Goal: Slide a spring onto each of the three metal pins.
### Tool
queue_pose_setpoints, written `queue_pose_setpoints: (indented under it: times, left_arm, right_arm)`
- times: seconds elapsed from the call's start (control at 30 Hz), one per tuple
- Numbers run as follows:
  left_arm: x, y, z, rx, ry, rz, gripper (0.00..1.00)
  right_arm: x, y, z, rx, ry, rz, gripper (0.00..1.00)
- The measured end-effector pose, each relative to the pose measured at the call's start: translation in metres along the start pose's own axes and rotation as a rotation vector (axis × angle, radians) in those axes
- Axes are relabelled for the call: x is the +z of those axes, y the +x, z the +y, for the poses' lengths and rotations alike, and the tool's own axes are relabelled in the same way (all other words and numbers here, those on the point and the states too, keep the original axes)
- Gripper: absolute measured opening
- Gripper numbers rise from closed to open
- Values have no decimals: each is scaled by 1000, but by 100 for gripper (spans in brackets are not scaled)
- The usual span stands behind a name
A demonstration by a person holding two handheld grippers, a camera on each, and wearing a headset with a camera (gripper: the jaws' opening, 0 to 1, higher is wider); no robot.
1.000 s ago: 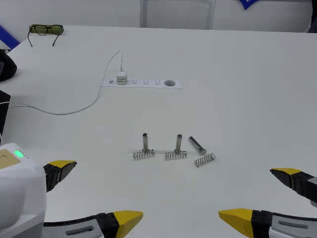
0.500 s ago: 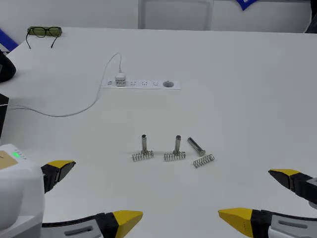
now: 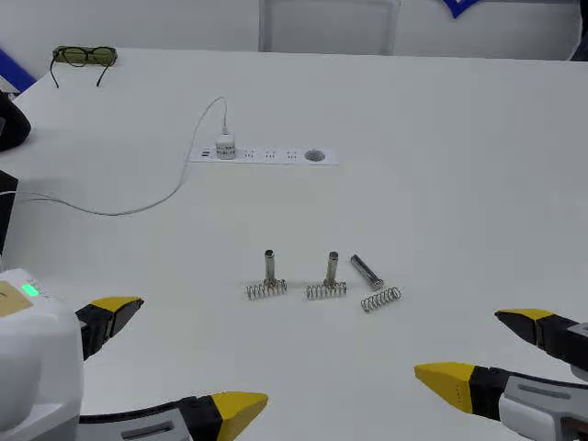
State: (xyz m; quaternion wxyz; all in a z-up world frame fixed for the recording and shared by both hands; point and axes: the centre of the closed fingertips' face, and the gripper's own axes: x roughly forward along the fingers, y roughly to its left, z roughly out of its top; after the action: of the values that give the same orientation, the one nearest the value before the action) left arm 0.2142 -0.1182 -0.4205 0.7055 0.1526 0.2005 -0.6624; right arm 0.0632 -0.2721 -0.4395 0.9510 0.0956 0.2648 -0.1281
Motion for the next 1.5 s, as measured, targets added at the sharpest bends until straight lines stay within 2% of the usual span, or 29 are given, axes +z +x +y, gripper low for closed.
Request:
queue_pose_setpoints:
  times: [0.17, 0.57, 0.9, 1.23, 1.5]
  left_arm:
    - [0, 2, 0, 0, -4, -1, 90]
    - [2, 7, 2, 10, -8, -12, 89]
    - [3, 10, 2, 6, -10, -23, 88]
    - [2, 14, 2, 2, -14, -36, 87]
    - [-3, 20, 5, 9, -11, -29, 87]
  right_arm:
    - [2, 6, -3, 0, -1, 9, 72]
    - [19, 29, -20, -8, -5, 18, 59]
    - [34, 57, -31, -4, -22, 13, 53]
    - [45, 88, -37, 1, -70, 37, 45]
    - [47, 115, -42, 0, -78, 60, 39]
